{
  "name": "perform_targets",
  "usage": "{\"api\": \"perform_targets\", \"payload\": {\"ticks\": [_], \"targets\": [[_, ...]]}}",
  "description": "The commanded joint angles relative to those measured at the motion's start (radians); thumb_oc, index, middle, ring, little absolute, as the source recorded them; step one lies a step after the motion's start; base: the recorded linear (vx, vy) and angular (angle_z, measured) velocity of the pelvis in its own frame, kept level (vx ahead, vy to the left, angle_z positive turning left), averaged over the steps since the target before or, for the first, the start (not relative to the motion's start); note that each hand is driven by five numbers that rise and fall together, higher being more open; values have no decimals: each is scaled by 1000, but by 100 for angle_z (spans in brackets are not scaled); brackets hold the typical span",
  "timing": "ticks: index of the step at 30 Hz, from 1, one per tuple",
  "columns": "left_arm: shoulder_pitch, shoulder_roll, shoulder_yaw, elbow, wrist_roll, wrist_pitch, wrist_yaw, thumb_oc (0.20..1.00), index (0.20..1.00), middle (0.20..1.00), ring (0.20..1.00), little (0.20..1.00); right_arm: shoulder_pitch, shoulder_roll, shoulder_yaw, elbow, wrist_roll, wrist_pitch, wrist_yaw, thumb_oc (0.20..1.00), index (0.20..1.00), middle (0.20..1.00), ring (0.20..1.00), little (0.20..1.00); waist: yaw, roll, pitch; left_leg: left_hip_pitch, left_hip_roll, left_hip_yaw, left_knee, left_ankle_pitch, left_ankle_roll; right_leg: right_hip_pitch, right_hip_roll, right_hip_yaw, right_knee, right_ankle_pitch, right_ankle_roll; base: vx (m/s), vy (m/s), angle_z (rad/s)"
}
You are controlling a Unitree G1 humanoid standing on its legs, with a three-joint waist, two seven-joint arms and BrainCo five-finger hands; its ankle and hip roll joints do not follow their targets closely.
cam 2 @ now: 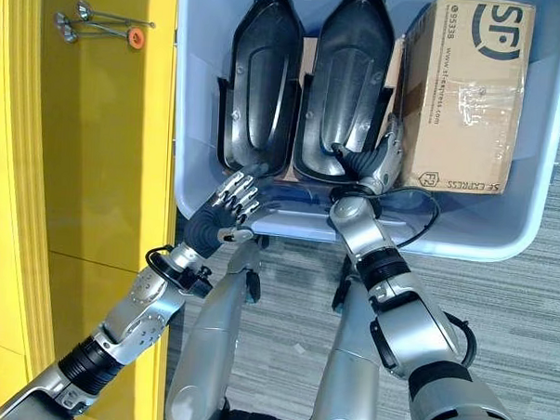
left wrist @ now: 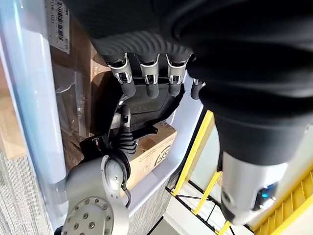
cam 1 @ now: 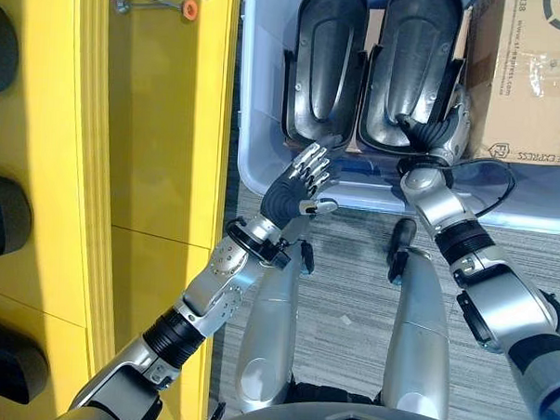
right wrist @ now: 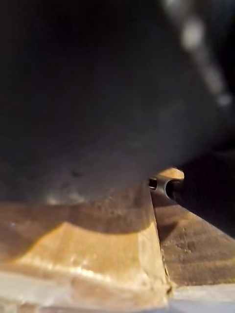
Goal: Move parts from the plastic box to the shelf.
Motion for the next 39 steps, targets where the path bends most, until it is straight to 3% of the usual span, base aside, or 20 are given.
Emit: {"api": "perform_targets", "payload": {"ticks": [1,3,9,25,28,32,39], "targets": [[-23,-22,-9,-20,-10,-56,4,1000,1000,1000,1000,1000,29,-58,0,138,45,73,-2,959,959,959,959,959,29,54,-1,-2,-94,-9,54,-196,36,17,64,-61,-15,14,-31,0,0,0],[-26,-16,-8,-22,-10,-54,5,1000,1000,1000,1000,1000,24,-61,-1,165,54,65,6,200,200,200,200,200,33,50,-1,-9,-95,-12,57,-197,38,17,63,-65,-16,15,-30,11,-25,5],[-31,-13,-9,-27,-9,-51,9,1000,1000,1000,1000,1000,5,-71,-2,213,66,35,10,200,200,200,200,200,40,44,-1,-15,-94,-12,60,-198,42,20,61,-73,-23,19,-28,2,-5,1],[-29,-10,-5,-32,-13,-56,0,1000,1000,1000,1000,1000,-9,-97,11,250,3,58,19,200,200,200,200,200,39,54,-1,-6,-94,-4,66,-199,38,31,58,-74,-30,17,-33,0,-1,-1],[-24,-5,-3,-34,-22,-64,-13,1000,1000,1000,1000,1000,-6,-99,13,250,-29,9,-35,200,200,200,200,200,40,57,-1,5,-95,-3,64,-199,40,42,58,-75,-35,17,-34,0,0,0],[-11,0,-8,-42,-42,-73,-27,1000,1000,1000,1000,1000,6,-117,-5,147,-129,-152,-186,200,200,200,200,200,29,55,-1,38,-93,3,43,-197,42,71,62,-72,-60,23,-28,-10,26,0],[23,-17,2,-36,-45,-118,-31,1000,1000,1000,1000,1000,87,-133,-18,-76,-264,-231,-264,200,200,200,200,200,-2,49,-1,121,-89,29,-4,-195,39,134,67,-65,-120,37,-24,-7,66,-4]]}}
